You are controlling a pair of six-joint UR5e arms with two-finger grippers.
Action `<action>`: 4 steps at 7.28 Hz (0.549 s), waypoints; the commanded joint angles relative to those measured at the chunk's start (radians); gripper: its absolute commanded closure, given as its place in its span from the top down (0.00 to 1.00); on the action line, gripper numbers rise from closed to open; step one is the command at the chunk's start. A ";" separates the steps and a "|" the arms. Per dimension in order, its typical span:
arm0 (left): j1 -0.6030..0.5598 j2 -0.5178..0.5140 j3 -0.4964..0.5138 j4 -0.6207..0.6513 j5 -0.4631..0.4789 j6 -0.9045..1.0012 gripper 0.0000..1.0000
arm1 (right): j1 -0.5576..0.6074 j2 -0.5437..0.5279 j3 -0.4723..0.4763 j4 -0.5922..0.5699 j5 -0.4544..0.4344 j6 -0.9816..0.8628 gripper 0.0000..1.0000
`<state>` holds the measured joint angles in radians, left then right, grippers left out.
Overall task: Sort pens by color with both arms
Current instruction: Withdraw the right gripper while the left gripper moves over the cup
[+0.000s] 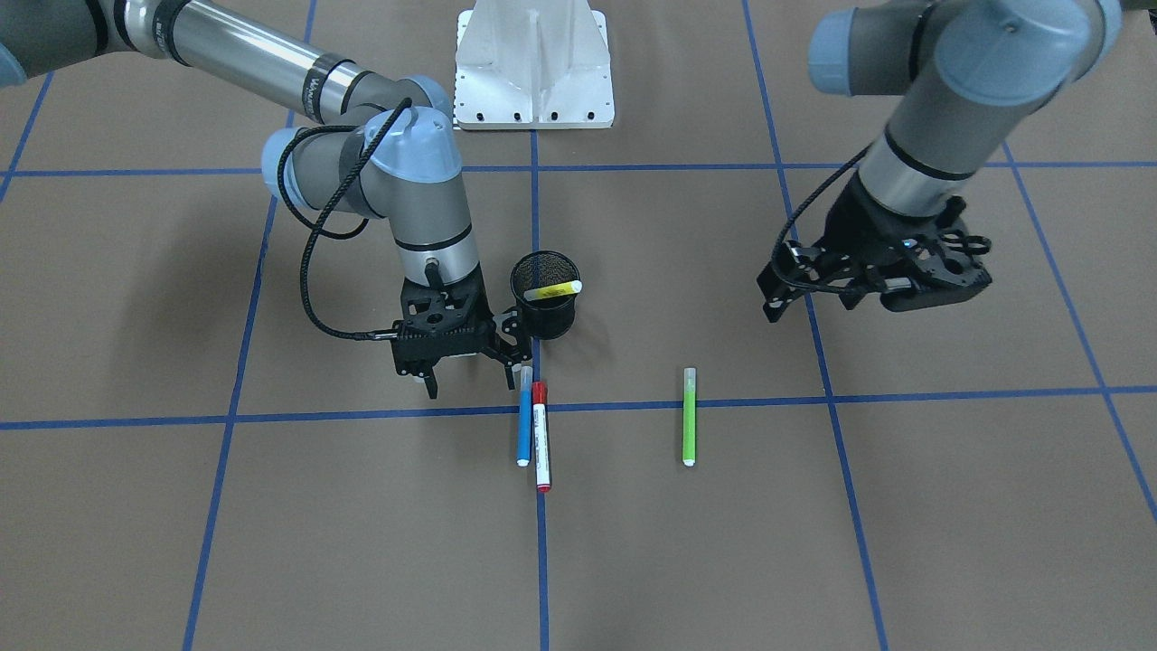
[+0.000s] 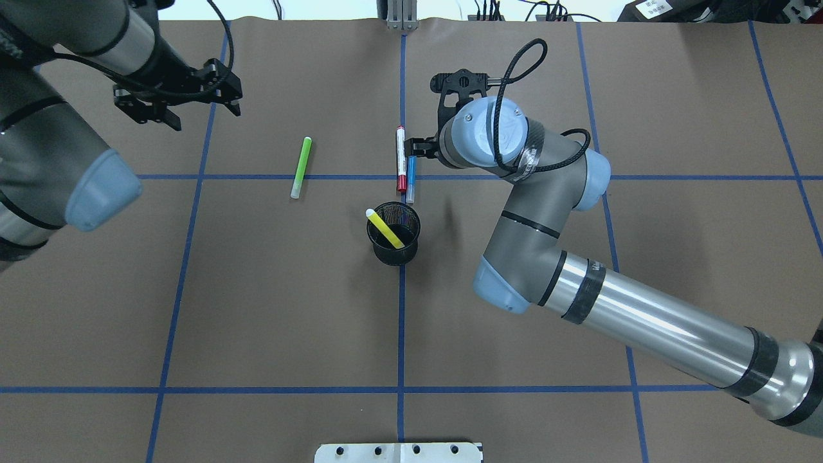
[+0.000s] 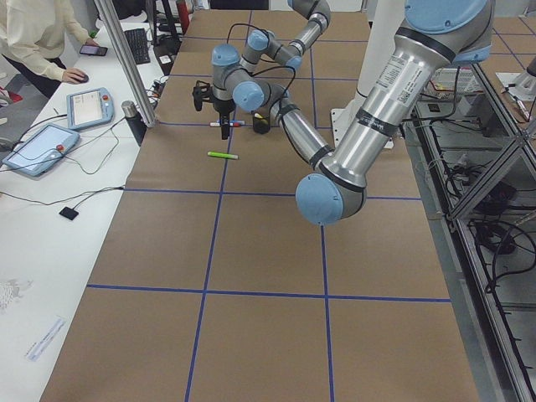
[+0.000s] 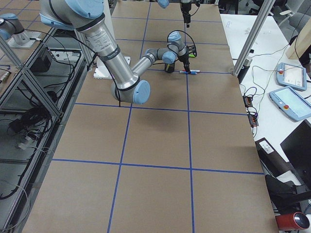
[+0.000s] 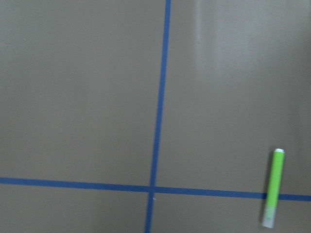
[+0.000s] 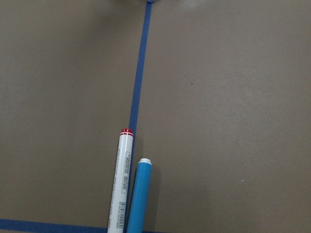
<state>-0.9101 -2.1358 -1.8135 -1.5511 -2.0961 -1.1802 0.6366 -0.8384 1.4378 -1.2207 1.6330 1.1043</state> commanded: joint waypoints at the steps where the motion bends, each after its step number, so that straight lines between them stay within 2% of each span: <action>1: 0.152 -0.073 -0.001 0.008 0.112 -0.171 1.00 | 0.118 -0.122 0.065 -0.006 0.198 -0.119 0.99; 3: 0.239 -0.099 0.008 0.006 0.155 -0.234 0.99 | 0.266 -0.331 0.192 -0.057 0.394 -0.333 0.99; 4: 0.272 -0.120 0.025 0.000 0.159 -0.266 0.97 | 0.319 -0.391 0.241 -0.138 0.436 -0.483 0.99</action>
<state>-0.6851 -2.2330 -1.8038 -1.5456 -1.9509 -1.4054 0.8778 -1.1327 1.6100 -1.2800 1.9906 0.7899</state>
